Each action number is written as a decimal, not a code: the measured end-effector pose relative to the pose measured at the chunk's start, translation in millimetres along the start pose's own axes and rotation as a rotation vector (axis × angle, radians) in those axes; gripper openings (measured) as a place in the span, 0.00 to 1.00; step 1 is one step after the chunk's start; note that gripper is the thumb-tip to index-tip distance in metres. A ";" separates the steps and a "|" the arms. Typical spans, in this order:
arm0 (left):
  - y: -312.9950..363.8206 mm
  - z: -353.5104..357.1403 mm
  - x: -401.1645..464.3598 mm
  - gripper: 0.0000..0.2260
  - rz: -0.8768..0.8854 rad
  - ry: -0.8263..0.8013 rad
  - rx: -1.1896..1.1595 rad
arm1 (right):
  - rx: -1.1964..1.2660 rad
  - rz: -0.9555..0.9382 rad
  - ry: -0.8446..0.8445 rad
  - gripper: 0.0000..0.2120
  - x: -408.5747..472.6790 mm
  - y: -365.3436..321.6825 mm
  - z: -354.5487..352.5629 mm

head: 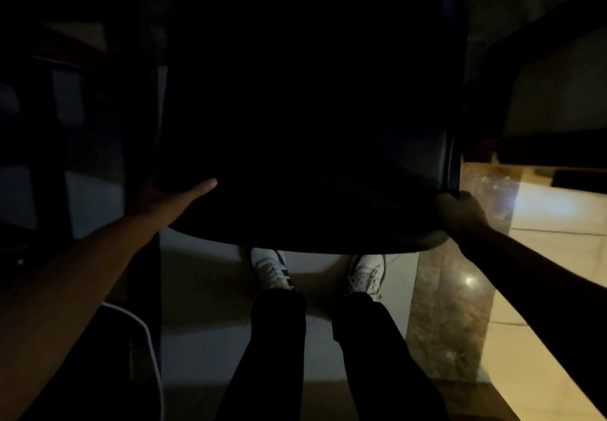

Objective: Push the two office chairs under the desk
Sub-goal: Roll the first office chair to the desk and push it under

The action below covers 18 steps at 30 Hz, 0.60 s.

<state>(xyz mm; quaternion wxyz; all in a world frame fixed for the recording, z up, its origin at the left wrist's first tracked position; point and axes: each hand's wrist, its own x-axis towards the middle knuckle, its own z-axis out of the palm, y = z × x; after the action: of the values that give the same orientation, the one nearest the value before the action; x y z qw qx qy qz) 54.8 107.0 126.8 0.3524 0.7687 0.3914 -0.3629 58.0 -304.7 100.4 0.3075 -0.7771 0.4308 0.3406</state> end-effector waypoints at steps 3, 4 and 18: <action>36.3 -35.0 -47.9 0.53 -0.004 0.076 -0.005 | 0.002 -0.036 0.040 0.23 -33.6 -26.6 -46.6; 50.7 -48.8 -67.8 0.51 0.006 0.097 -0.009 | 0.015 -0.048 0.051 0.23 -47.2 -38.4 -64.2; 284.4 -222.8 -205.1 0.33 0.168 0.547 -0.115 | 0.138 -0.253 0.290 0.26 -198.8 -254.5 -293.1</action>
<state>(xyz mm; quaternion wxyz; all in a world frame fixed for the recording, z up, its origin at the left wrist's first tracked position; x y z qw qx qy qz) 273.3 93.4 479.8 0.3057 0.8465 0.4267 -0.0891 280.3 -327.4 474.9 0.3353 -0.8429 0.3918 0.1536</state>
